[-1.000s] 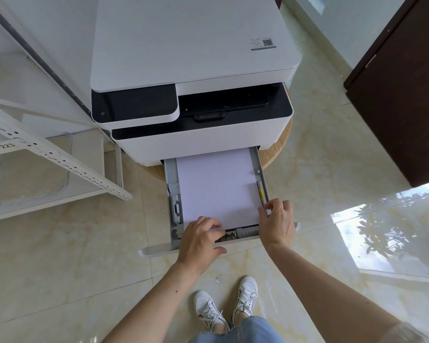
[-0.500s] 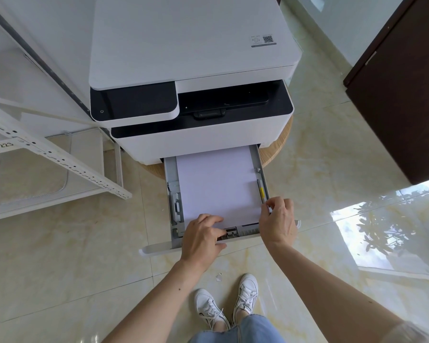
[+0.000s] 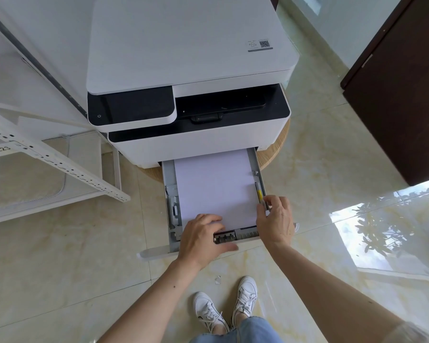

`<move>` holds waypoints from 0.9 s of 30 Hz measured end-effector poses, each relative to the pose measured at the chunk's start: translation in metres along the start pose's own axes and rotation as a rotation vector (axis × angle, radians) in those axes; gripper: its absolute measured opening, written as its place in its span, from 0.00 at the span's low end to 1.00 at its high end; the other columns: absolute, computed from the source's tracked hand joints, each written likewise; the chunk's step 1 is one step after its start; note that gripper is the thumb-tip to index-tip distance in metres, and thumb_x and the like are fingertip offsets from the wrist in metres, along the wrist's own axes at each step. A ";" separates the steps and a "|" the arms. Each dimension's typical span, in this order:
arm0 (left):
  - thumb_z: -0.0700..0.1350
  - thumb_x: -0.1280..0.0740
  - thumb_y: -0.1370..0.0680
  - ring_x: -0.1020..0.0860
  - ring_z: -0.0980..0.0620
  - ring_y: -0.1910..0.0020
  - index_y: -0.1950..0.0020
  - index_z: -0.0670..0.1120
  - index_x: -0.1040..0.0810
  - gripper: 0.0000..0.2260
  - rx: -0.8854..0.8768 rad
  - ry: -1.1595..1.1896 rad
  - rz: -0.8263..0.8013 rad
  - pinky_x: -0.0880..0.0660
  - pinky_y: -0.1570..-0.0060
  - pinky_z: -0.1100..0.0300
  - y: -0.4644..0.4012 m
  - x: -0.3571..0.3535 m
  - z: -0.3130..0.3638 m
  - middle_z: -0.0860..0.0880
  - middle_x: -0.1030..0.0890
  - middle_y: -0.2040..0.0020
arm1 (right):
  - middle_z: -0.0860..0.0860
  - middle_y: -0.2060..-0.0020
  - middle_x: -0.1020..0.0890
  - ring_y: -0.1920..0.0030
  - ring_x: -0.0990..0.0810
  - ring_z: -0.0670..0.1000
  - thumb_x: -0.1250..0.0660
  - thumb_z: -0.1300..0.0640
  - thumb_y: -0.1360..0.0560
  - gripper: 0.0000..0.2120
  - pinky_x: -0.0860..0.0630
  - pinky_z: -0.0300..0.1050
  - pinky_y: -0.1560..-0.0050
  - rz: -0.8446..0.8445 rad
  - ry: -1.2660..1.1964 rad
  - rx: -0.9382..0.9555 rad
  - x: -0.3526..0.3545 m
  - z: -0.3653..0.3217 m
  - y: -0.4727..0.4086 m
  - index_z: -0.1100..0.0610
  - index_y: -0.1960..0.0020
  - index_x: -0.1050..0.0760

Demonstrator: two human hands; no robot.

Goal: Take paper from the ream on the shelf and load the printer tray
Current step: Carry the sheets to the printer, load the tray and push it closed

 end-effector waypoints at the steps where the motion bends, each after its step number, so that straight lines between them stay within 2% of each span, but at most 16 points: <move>1: 0.63 0.26 0.36 0.20 0.50 0.46 0.51 0.45 0.14 0.24 0.018 0.024 0.079 0.25 0.47 0.56 -0.003 0.005 0.001 0.50 0.16 0.46 | 0.48 0.49 0.26 0.52 0.24 0.52 0.37 0.53 0.23 0.05 0.28 0.45 0.63 0.003 -0.012 0.016 0.000 -0.001 -0.001 0.50 0.48 0.25; 4: 0.52 0.25 0.29 0.21 0.43 0.46 0.46 0.41 0.17 0.18 0.164 0.042 0.431 0.25 0.49 0.51 -0.008 0.024 -0.009 0.44 0.18 0.46 | 0.50 0.47 0.24 0.45 0.27 0.53 0.33 0.53 0.26 0.09 0.27 0.47 0.54 0.017 -0.023 0.045 0.000 0.000 -0.008 0.52 0.47 0.23; 6: 0.49 0.25 0.29 0.26 0.39 0.40 0.39 0.40 0.22 0.22 0.393 0.044 0.561 0.29 0.47 0.48 -0.008 0.032 -0.025 0.40 0.23 0.39 | 0.50 0.44 0.24 0.42 0.28 0.53 0.32 0.52 0.27 0.12 0.30 0.45 0.50 -0.010 -0.026 0.040 -0.002 0.002 -0.013 0.53 0.44 0.22; 8: 0.48 0.25 0.28 0.31 0.36 0.36 0.35 0.40 0.26 0.26 0.560 0.069 0.561 0.29 0.46 0.46 -0.006 0.035 -0.042 0.37 0.28 0.34 | 0.50 0.42 0.24 0.42 0.27 0.53 0.30 0.51 0.27 0.14 0.32 0.44 0.49 -0.043 -0.052 0.037 -0.005 0.002 -0.019 0.53 0.44 0.22; 9: 0.47 0.25 0.28 0.32 0.36 0.35 0.35 0.39 0.27 0.25 0.584 0.085 0.535 0.29 0.47 0.47 -0.006 0.034 -0.050 0.37 0.29 0.34 | 0.50 0.42 0.24 0.43 0.26 0.53 0.30 0.51 0.27 0.13 0.32 0.44 0.50 -0.053 -0.074 0.038 -0.006 0.002 -0.022 0.54 0.44 0.21; 13: 0.43 0.29 0.25 0.25 0.40 0.42 0.42 0.38 0.26 0.15 0.586 0.205 0.458 0.29 0.52 0.57 -0.006 0.026 -0.069 0.39 0.24 0.41 | 0.53 0.45 0.21 0.49 0.24 0.55 0.32 0.53 0.26 0.09 0.33 0.43 0.52 -0.068 -0.130 0.027 -0.013 0.002 -0.027 0.58 0.50 0.20; 17: 0.40 0.31 0.24 0.20 0.40 0.48 0.42 0.36 0.22 0.13 0.604 0.263 0.512 0.28 0.50 0.57 -0.001 0.020 -0.074 0.39 0.18 0.46 | 0.53 0.47 0.20 0.50 0.24 0.54 0.33 0.55 0.25 0.08 0.32 0.43 0.50 -0.057 -0.206 0.000 -0.020 0.004 -0.026 0.59 0.50 0.20; 19: 0.38 0.30 0.24 0.18 0.43 0.49 0.43 0.36 0.20 0.11 0.572 0.309 0.554 0.28 0.51 0.62 0.001 0.020 -0.075 0.40 0.16 0.47 | 0.53 0.45 0.21 0.49 0.25 0.51 0.33 0.57 0.25 0.09 0.33 0.41 0.48 -0.053 -0.281 -0.039 -0.022 0.007 -0.026 0.60 0.48 0.19; 22: 0.36 0.31 0.24 0.19 0.47 0.45 0.43 0.35 0.18 0.10 0.545 0.384 0.589 0.29 0.48 0.67 0.002 0.018 -0.079 0.40 0.17 0.43 | 0.50 0.43 0.22 0.49 0.26 0.46 0.32 0.57 0.25 0.11 0.34 0.39 0.47 -0.042 -0.355 -0.092 -0.024 0.011 -0.025 0.59 0.45 0.19; 25: 0.37 0.31 0.24 0.21 0.46 0.39 0.41 0.35 0.19 0.12 0.550 0.439 0.587 0.27 0.40 0.59 0.002 0.014 -0.084 0.40 0.20 0.38 | 0.49 0.43 0.22 0.50 0.27 0.45 0.32 0.57 0.25 0.10 0.35 0.38 0.48 -0.030 -0.383 -0.102 -0.026 0.011 -0.025 0.59 0.46 0.19; 26: 0.37 0.31 0.24 0.22 0.47 0.39 0.42 0.35 0.19 0.12 0.546 0.452 0.591 0.27 0.39 0.61 0.002 0.014 -0.084 0.42 0.20 0.38 | 0.49 0.43 0.22 0.51 0.27 0.45 0.31 0.57 0.26 0.10 0.35 0.37 0.49 -0.031 -0.387 -0.099 -0.027 0.011 -0.025 0.59 0.46 0.18; 27: 0.37 0.31 0.24 0.21 0.50 0.41 0.42 0.35 0.19 0.11 0.541 0.461 0.597 0.28 0.41 0.67 0.002 0.015 -0.084 0.46 0.20 0.39 | 0.49 0.43 0.22 0.51 0.27 0.45 0.31 0.57 0.26 0.09 0.35 0.35 0.50 -0.033 -0.389 -0.093 -0.027 0.011 -0.025 0.59 0.48 0.18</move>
Point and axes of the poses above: each hand's wrist, its own y-axis away from the middle knuckle, its own x-axis out of the back of the hand, z = x × y, the point moved 4 cm from there along -y, towards the middle knuckle
